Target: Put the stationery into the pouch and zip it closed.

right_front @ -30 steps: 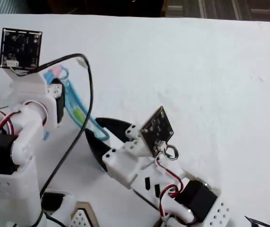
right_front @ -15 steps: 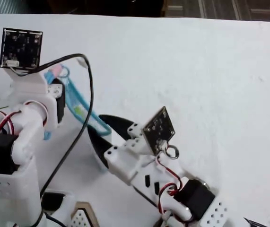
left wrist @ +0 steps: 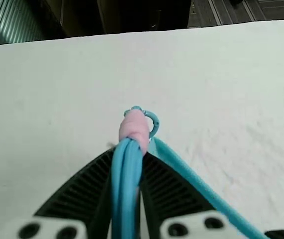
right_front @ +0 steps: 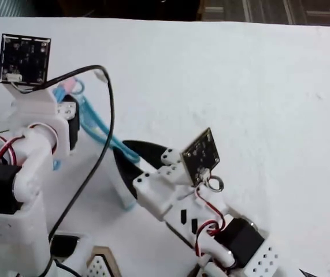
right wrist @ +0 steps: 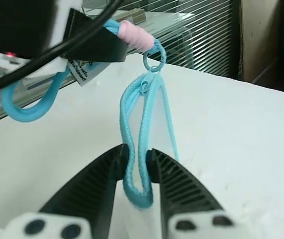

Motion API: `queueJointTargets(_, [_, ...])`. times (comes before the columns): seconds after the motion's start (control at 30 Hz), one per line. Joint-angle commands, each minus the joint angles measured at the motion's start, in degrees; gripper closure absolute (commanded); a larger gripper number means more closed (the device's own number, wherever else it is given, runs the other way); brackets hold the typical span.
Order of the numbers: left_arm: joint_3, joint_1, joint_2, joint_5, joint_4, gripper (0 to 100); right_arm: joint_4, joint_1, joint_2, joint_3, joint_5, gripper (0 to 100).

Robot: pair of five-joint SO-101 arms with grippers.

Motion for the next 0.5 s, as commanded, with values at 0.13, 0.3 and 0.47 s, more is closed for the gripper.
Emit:
queueJointTargets(0.13, [-2.33,6.42,-0.35,-0.62,2.9,98,-6.2,1.36,1.45,0.0,0.18,98.0])
queueJointTargets(0.3, [-2.42,9.76,-0.26,-0.62,3.69,98,-11.56,1.54,7.96,0.09,0.09,98.0])
queueJointTargets(0.47, [-1.98,11.69,-0.26,-0.62,6.15,98,-21.14,5.05,14.73,-0.09,0.0,98.0])
